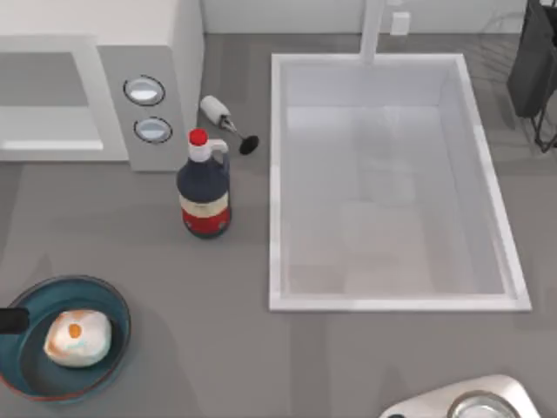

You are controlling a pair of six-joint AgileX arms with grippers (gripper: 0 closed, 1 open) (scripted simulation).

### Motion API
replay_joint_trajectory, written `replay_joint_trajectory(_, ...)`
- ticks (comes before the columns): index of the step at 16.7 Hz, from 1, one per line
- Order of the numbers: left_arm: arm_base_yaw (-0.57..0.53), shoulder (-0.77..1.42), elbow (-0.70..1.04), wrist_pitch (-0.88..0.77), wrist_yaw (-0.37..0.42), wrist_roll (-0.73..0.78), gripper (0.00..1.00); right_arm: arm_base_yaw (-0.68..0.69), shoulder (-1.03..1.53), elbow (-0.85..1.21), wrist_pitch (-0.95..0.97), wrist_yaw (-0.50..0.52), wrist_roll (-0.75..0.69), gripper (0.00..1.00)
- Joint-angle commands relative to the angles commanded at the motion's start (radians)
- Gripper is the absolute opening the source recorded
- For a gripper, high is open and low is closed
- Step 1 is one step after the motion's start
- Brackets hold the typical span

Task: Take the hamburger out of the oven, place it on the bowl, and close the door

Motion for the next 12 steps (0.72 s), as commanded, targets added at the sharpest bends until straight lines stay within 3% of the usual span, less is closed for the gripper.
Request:
replay_joint_trajectory(2, -0.038, -0.006, -0.004, -0.002, -0.038, 0.000, 0.00, 0.000, 0.000, 0.000, 0.000, 0.000, 0.000, 1.00)
replay_joint_trajectory(8, -0.256, -0.031, -0.020, -0.011, -0.256, -0.001, 0.00, 0.000, 0.000, 0.000, 0.000, 0.000, 0.000, 1.00)
replay_joint_trajectory(12, -0.277, -0.034, -0.022, -0.012, -0.277, -0.001, 0.00, 0.000, 0.000, 0.000, 0.000, 0.000, 0.000, 1.00)
